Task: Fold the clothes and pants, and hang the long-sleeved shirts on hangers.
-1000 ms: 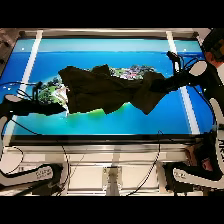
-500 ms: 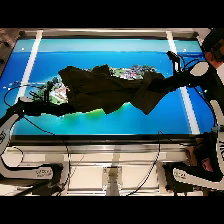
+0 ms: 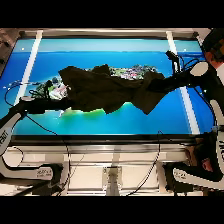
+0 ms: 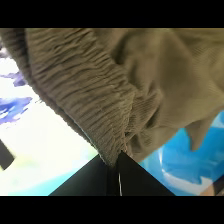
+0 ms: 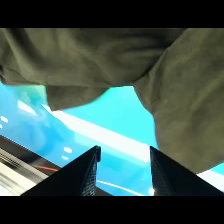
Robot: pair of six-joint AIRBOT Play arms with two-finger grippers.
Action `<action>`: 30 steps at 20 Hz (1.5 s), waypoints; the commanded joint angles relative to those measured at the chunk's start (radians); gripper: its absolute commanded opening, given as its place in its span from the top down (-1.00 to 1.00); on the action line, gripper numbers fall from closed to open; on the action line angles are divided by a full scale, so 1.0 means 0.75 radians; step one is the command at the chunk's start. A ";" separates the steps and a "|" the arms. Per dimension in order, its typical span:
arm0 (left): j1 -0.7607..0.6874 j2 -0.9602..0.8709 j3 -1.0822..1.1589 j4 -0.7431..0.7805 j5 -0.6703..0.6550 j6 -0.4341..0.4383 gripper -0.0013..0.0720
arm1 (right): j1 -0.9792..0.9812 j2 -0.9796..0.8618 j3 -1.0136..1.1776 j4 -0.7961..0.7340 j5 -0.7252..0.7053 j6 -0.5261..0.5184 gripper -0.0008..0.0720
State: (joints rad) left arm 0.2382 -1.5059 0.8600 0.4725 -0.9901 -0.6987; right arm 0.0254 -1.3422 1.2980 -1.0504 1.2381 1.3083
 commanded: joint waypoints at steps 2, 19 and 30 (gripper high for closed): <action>-0.008 0.060 0.007 -0.038 -0.001 0.035 0.83 | 0.162 -0.079 -0.003 -0.181 -0.026 -0.287 -0.05; -0.009 0.194 0.007 -0.043 -0.002 0.004 0.83 | 0.467 -0.439 -0.002 -0.586 -0.389 -0.193 -0.72; -0.009 0.196 0.007 -0.044 -0.002 0.004 0.83 | 0.462 -0.492 -0.002 -0.674 -0.446 0.017 -0.51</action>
State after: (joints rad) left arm 0.2314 -1.3602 0.8646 0.4397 -0.9916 -0.6960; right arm 0.3725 -1.6951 1.2964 -1.5448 0.9028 1.2636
